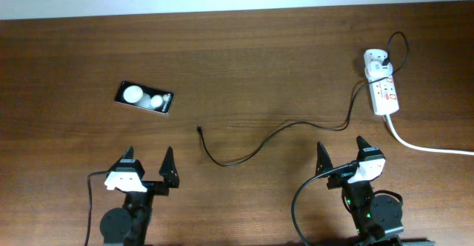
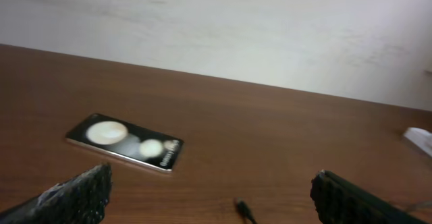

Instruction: Plug charger to phone and switch on socket

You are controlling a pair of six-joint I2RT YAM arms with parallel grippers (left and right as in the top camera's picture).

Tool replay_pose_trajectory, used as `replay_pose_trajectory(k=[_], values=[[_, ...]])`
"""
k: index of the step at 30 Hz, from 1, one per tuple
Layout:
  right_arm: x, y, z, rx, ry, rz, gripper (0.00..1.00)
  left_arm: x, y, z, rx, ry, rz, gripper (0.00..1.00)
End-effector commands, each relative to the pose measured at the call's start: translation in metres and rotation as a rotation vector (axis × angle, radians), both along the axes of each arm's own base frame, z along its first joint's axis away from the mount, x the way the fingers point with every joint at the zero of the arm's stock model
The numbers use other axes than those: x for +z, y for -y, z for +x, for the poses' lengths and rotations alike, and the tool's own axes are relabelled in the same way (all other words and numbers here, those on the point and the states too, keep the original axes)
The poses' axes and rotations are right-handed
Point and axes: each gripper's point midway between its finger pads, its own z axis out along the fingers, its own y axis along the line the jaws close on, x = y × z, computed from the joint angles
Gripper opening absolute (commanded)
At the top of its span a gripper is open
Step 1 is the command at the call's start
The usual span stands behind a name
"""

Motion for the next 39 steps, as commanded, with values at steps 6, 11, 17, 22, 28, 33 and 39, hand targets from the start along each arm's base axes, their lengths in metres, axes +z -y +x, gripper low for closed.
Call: replay_pose_trajectory(k=[6, 11, 17, 22, 28, 33, 39], values=[[-0.003, 0.001, 0.000, -0.005, -0.004, 0.007, 0.99, 0.082, -0.013, 0.006, 0.078, -0.194, -0.002, 0.99], [-0.003, 0.001, 0.000, -0.005, -0.003, 0.007, 0.99, 0.092, -0.012, 0.060, 0.080, -0.583, 0.025, 0.99], [-0.003, 0.001, 0.000, -0.005, -0.003, 0.007, 0.99, 0.059, -0.009, 0.092, 0.071, -0.762, 0.033, 0.99], [-0.003, 0.001, 0.000, -0.005, -0.003, 0.007, 0.99, 0.055, -0.006, 0.100, 0.064, -0.760, 0.010, 0.99], [-0.003, 0.001, 0.000, -0.005, -0.003, 0.007, 0.99, 0.049, -0.014, 0.115, 0.258, -0.821, -0.267, 0.99], [-0.003, 0.001, 0.000, -0.005, -0.003, 0.007, 0.99, 0.028, -0.027, 0.167, 0.394, -1.044, -0.213, 0.99], [-0.003, 0.001, 0.000, -0.005, -0.003, 0.007, 0.99, -0.049, -0.026, 0.205, 0.509, -1.214, -0.292, 0.99]])
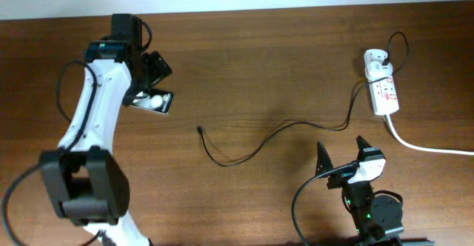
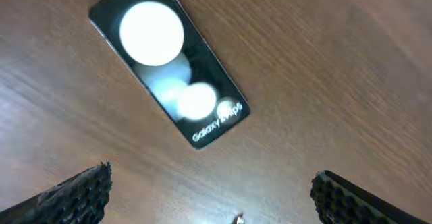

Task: Plug charger to phone and switch on socket
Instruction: 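Reach the left gripper to the black phone and grasp it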

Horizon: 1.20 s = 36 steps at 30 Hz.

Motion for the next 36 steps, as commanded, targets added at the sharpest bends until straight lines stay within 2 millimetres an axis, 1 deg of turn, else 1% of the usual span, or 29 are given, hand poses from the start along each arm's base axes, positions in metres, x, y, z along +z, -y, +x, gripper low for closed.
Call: replay_pose_trajectory(k=[1, 3, 4, 5, 6, 7, 9, 12, 14, 16, 21, 23, 26, 28, 33, 36], values=[[-0.003, 0.001, 0.000, -0.005, -0.005, 0.006, 0.99, -0.031, -0.004, 0.016, 0.070, -0.056, -0.007, 0.99], [-0.003, 0.001, 0.000, -0.005, -0.005, 0.006, 0.99, -0.059, -0.005, 0.019, 0.102, -0.113, -0.036, 0.99], [-0.003, 0.001, 0.000, -0.005, -0.005, 0.006, 0.99, -0.070, -0.006, 0.018, 0.112, -0.135, -0.059, 0.99], [-0.003, 0.001, 0.000, -0.005, -0.005, 0.006, 0.99, -0.088, -0.012, 0.016, 0.151, -0.176, -0.095, 0.99], [-0.003, 0.001, 0.000, -0.005, -0.005, 0.006, 0.99, -0.098, -0.018, 0.014, 0.173, -0.198, -0.103, 0.99], [-0.003, 0.001, 0.000, -0.005, -0.005, 0.006, 0.99, -0.106, -0.029, 0.013, 0.211, -0.211, -0.104, 0.99], [-0.003, 0.001, 0.000, -0.005, -0.005, 0.006, 0.99, -0.111, -0.036, 0.017, 0.224, -0.199, -0.105, 0.99], [-0.003, 0.001, 0.000, -0.005, -0.005, 0.006, 0.99, -0.132, -0.037, 0.017, 0.280, -0.226, -0.104, 0.99], [-0.003, 0.001, 0.000, -0.005, -0.005, 0.006, 0.99, -0.142, -0.039, 0.018, 0.320, -0.230, -0.104, 0.99], [-0.003, 0.001, 0.000, -0.005, -0.005, 0.006, 0.99, -0.152, -0.039, 0.016, 0.395, -0.245, -0.115, 0.99], [-0.003, 0.001, 0.000, -0.005, -0.005, 0.006, 0.99, -0.154, -0.042, 0.015, 0.516, -0.241, -0.116, 0.99], [-0.003, 0.001, 0.000, -0.005, -0.005, 0.006, 0.99, -0.154, -0.042, 0.015, 0.528, -0.240, -0.118, 0.99], [-0.003, 0.001, 0.000, -0.005, -0.005, 0.006, 0.99, -0.154, -0.050, 0.015, 0.561, -0.227, -0.078, 0.99], [-0.003, 0.001, 0.000, -0.005, -0.005, 0.006, 0.99, -0.155, -0.051, 0.015, 0.567, -0.226, -0.072, 0.99], [-0.003, 0.001, 0.000, -0.005, -0.005, 0.006, 0.99, -0.169, -0.051, 0.008, 0.575, -0.264, -0.064, 0.99], [-0.003, 0.001, 0.000, -0.005, -0.005, 0.006, 0.99, -0.189, -0.046, -0.003, 0.574, -0.332, -0.072, 0.99]])
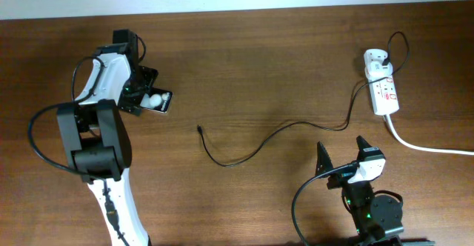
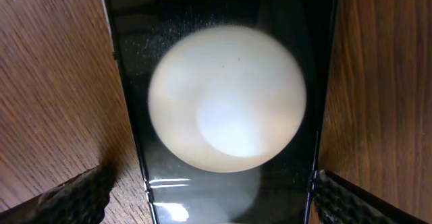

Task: Plug charger to phone and switch on socket
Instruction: 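Reach the left gripper to the black phone and grasp it, then lift the phone with the left gripper toward the table center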

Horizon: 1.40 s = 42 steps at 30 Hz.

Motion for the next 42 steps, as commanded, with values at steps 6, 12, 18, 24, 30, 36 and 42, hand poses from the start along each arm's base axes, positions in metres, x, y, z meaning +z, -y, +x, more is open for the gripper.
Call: replay_pose_trajectory(k=[6, 12, 18, 24, 30, 36, 42], values=[[-0.003, 0.001, 0.000, -0.006, -0.006, 0.006, 0.99, -0.068, -0.005, -0.032, 0.034, -0.172, -0.029, 0.72], [-0.003, 0.001, 0.000, -0.006, -0.006, 0.006, 0.99, -0.068, -0.008, -0.035, -0.021, -0.186, -0.015, 0.64], [-0.003, 0.001, 0.000, -0.006, -0.006, 0.006, 0.99, -0.067, -0.001, -0.037, -0.093, -0.203, -0.016, 0.38], [-0.003, 0.001, 0.000, -0.006, -0.006, 0.006, 0.99, -0.056, 0.060, -0.017, -0.286, -0.157, 0.002, 0.30], [-0.003, 0.001, 0.000, -0.006, -0.006, 0.006, 0.99, -0.045, 0.175, -0.021, -0.613, -0.115, -0.009, 0.32], [-0.003, 0.001, 0.000, -0.006, -0.006, 0.006, 0.99, -0.045, 0.255, -0.068, -0.790, -0.176, -0.074, 0.31], [-0.003, 0.001, 0.000, -0.006, -0.006, 0.006, 0.99, -0.043, 0.288, -0.104, -0.892, -0.239, -0.057, 0.30]])
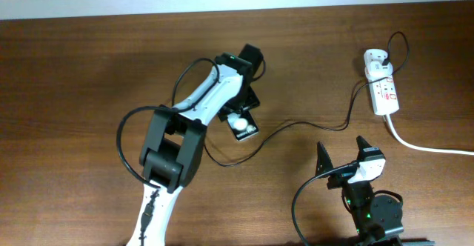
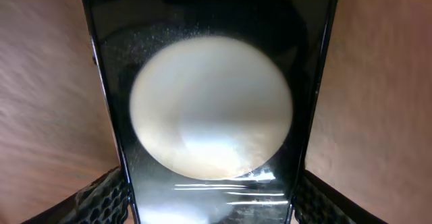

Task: Plug charger to phone and switch on socket
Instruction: 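Lift the phone with the left gripper toward the table center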

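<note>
A black phone (image 1: 244, 125) with a white round glare on its screen sits near the table's middle. It fills the left wrist view (image 2: 209, 109). My left gripper (image 1: 239, 115) is shut on it, one ribbed finger (image 2: 101, 197) against each long edge. The black charger cable (image 1: 296, 125) runs from the white adapter (image 1: 375, 59) on the power strip (image 1: 385, 92) and passes just beside the phone. Its plug end is hidden by my left arm. My right gripper (image 1: 341, 155) stands open near the front edge, holding nothing.
The strip's white mains cord (image 1: 429, 147) leaves toward the right edge. A loop of the charger cable (image 1: 226, 161) lies on the wood in front of the phone. My left arm (image 1: 194, 101) stretches across the table's left middle.
The phone was at the table's far left between my left fingers. Now it is at the middle beside the cable, with the left gripper shut on it. The right arm has not moved.
My left gripper stood open at the front edge, the phone lying at the far left. Then the gripper hung open over the phone, then its fingers stood either side of it. Now the phone is gripped and lies by the cable at the middle.
</note>
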You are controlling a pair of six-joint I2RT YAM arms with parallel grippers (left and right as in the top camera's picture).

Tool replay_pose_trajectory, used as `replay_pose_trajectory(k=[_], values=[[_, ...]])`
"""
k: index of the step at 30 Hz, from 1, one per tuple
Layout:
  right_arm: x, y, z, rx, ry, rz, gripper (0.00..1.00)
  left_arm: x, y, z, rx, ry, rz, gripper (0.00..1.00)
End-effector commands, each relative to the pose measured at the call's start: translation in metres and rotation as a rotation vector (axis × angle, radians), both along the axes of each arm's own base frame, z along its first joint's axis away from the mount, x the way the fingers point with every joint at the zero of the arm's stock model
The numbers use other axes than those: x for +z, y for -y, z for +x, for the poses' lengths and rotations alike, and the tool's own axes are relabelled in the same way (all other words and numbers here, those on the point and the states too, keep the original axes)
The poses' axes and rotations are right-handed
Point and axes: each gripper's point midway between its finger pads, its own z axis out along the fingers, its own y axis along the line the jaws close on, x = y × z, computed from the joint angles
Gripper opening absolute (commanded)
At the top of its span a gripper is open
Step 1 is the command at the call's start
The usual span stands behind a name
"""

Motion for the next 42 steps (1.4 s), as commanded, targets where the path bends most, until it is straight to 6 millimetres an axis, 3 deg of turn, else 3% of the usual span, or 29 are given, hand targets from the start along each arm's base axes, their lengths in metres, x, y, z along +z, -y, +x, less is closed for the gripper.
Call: replay_pose_trajectory(k=[1, 5, 10, 14, 18, 20, 23, 26, 30, 33, 42], values=[[-0.003, 0.001, 0.000, -0.006, -0.006, 0.006, 0.99, -0.043, 0.010, -0.043, -0.056, -0.165, 0.029, 0.30], [-0.003, 0.001, 0.000, -0.006, -0.006, 0.006, 0.99, -0.039, 0.010, -0.043, -0.107, -0.169, 0.026, 0.29], [-0.003, 0.001, 0.000, -0.006, -0.006, 0.006, 0.99, -0.004, 0.031, -0.020, -0.235, -0.109, -0.049, 0.28], [-0.003, 0.001, 0.000, -0.006, -0.006, 0.006, 0.99, 0.021, 0.019, -0.004, -0.253, -0.098, -0.073, 0.25], [-0.003, 0.001, 0.000, -0.006, -0.006, 0.006, 0.99, 0.026, 0.000, 0.002, -0.192, -0.135, -0.121, 0.23], [-0.003, 0.001, 0.000, -0.006, -0.006, 0.006, 0.99, 0.027, -0.005, 0.001, -0.187, -0.166, -0.169, 0.22], [-0.003, 0.001, 0.000, -0.006, -0.006, 0.006, 0.99, 0.030, -0.028, -0.004, -0.141, -0.233, -0.174, 0.12], [-0.003, 0.001, 0.000, -0.006, -0.006, 0.006, 0.99, 0.038, -0.037, -0.016, -0.119, -0.325, -0.270, 0.00], [-0.003, 0.001, 0.000, -0.006, -0.006, 0.006, 0.99, 0.043, -0.041, -0.025, -0.096, -0.375, -0.298, 0.00], [-0.003, 0.001, 0.000, -0.006, -0.006, 0.006, 0.99, 0.048, -0.030, -0.028, -0.098, -0.394, -0.369, 0.00], [-0.003, 0.001, 0.000, -0.006, -0.006, 0.006, 0.99, 0.049, -0.032, -0.031, -0.088, -0.411, -0.370, 0.00]])
